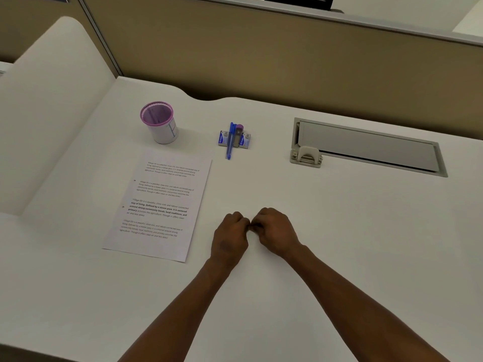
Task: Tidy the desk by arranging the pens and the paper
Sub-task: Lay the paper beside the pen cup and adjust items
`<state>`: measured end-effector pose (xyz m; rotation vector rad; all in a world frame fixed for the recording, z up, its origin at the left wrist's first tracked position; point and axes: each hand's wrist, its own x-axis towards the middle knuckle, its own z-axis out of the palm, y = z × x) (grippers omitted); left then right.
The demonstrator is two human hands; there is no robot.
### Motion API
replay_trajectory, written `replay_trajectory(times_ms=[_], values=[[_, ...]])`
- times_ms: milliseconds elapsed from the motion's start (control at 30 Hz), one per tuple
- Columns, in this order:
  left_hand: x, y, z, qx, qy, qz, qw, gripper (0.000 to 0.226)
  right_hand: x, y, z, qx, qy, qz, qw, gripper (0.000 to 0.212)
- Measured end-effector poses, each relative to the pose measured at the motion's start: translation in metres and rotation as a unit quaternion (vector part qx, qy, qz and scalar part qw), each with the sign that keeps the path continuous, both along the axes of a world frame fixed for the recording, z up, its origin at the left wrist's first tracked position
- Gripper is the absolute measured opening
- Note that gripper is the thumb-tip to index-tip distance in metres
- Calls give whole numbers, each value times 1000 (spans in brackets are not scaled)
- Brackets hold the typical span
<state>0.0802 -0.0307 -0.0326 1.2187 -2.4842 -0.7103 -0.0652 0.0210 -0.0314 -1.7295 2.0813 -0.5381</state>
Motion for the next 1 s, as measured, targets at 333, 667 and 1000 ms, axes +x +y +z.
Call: replay_trajectory(times_ms=[333,667,1000], values=[[-7,2,-4,12,1,20,1000,19,10,0,-5,15,36,-21,999,6],[-15,-45,48,241,229,169,928,6,-6,-45,65,10,-272,-120,955,9],[-6,-136,123,209,328,228,892,9,8,-153,133,-23,-361,-88,928,14]])
